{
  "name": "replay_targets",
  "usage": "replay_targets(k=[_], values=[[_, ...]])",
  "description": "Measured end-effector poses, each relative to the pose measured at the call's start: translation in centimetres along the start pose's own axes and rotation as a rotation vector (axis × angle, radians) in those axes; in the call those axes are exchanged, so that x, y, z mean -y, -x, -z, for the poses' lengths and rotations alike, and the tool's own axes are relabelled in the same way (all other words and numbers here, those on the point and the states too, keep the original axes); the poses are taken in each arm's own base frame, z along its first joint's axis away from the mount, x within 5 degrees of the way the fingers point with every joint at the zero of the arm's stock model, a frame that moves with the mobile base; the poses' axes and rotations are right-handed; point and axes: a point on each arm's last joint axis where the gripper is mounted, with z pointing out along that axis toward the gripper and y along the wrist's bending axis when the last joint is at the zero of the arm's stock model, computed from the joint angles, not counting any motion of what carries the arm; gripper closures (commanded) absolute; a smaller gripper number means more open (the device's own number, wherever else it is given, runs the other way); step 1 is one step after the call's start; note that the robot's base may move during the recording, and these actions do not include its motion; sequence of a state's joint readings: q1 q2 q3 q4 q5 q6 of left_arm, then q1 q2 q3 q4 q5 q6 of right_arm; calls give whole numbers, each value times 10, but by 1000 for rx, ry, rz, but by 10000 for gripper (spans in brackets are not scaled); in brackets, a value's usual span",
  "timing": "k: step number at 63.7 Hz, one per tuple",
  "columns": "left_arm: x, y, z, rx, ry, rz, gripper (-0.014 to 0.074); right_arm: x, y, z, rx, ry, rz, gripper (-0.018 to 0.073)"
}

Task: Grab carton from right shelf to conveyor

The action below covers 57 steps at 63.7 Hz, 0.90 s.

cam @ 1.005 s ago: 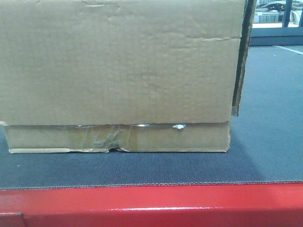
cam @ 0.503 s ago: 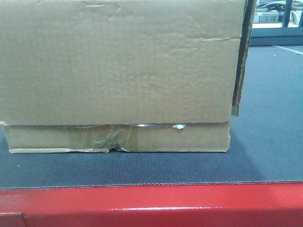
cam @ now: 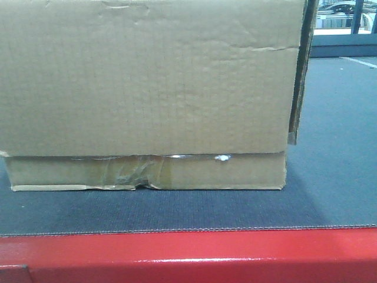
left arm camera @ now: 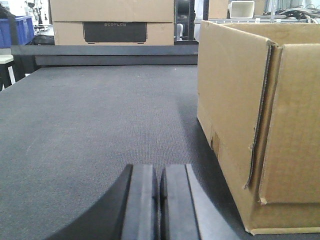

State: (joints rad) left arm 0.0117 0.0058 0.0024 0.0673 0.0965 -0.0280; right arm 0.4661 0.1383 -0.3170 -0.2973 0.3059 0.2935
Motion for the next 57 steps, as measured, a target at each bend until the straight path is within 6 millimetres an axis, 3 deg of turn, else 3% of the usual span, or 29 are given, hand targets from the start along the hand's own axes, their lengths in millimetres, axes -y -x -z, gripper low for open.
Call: replay_targets(k=[40,57], values=[[0,0,0,-1,0,-1,582,0,-1,0,-4,-20,-6,620],[0,0,0,-1,0,-1,582,10,-34,-5,-15,-228,-21,620]])
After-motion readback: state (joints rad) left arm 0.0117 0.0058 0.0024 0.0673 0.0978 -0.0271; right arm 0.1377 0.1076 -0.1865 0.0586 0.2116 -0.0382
